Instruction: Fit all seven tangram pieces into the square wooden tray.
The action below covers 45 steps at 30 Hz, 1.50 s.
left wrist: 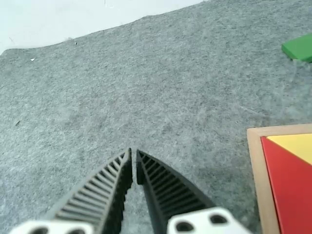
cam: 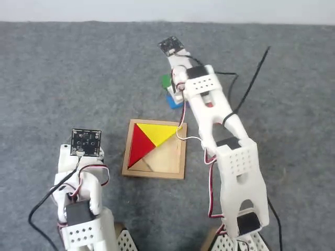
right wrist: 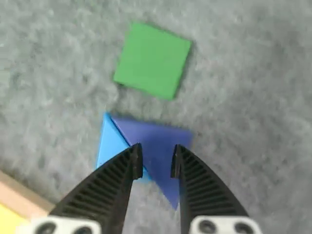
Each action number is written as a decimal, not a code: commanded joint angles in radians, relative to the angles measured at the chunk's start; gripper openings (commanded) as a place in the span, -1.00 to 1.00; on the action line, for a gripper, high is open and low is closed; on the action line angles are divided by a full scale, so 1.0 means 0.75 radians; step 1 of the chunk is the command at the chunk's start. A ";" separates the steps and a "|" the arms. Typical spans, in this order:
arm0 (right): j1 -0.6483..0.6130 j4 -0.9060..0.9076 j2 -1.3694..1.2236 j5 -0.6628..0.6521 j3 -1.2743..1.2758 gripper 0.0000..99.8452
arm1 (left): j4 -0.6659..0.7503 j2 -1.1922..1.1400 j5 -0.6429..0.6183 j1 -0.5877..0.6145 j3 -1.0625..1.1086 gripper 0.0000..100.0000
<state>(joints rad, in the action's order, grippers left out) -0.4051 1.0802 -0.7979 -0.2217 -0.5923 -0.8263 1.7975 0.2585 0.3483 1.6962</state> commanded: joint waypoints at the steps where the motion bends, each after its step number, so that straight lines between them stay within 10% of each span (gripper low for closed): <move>1: -0.003 -0.079 0.026 -0.018 -0.074 -0.81 | -0.004 0.031 0.016 0.002 -0.019 -0.97; 17: 0.005 -0.154 -0.097 -0.020 -0.074 -0.99 | -0.004 0.029 0.016 0.002 -0.019 -0.97; 45: 0.062 0.948 0.116 -0.702 -0.168 -0.98 | -0.004 0.029 0.016 0.002 -0.019 -0.97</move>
<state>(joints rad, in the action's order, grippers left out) -0.3544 1.7507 -0.8347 -0.7112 -0.6935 -0.8263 1.7975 0.2585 0.3483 1.6962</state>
